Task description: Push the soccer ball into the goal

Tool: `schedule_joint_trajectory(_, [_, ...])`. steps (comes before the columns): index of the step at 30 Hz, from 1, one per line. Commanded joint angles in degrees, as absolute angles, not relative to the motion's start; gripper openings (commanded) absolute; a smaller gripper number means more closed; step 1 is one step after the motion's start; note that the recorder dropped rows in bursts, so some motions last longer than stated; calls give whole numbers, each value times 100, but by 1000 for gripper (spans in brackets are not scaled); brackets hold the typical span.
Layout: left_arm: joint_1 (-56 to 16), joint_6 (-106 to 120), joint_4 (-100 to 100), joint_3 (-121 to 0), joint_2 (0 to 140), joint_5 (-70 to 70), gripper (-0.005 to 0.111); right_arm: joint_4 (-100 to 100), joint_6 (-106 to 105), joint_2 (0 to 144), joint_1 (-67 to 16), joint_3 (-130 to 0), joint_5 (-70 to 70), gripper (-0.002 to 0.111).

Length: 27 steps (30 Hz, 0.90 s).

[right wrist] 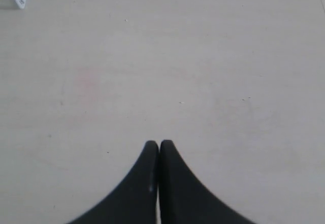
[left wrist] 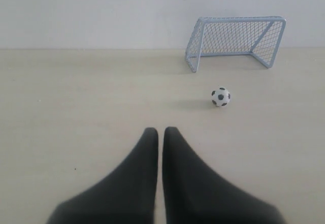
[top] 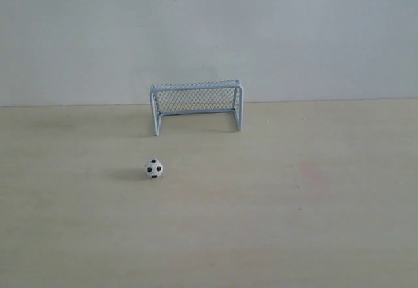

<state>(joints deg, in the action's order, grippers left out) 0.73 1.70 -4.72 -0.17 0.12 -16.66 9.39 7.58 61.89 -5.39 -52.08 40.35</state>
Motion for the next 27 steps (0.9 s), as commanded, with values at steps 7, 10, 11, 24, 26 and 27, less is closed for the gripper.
schedule_joint_trajectory(7, [97,173,-485,0,0,-1670,4,933,780,6132,-513,-5196,3845,0])
schedule_joint_trajectory(10, [97,173,-485,0,0,-1670,4,933,780,6132,-513,-5196,3845,0])
schedule_joint_trajectory(11, [97,173,-485,0,0,-1670,4,933,780,6132,-513,-5196,3845,0])
schedule_joint_trajectory(24, [97,173,-485,0,0,-1670,4,933,780,6132,-513,-5196,3845,0])
schedule_joint_trajectory(26, [97,173,-485,0,0,-1670,4,933,780,6107,-513,-5196,3844,0])
schedule_joint_trajectory(27, [97,173,-485,0,0,-1670,4,933,780,6060,-513,-5196,3844,0])
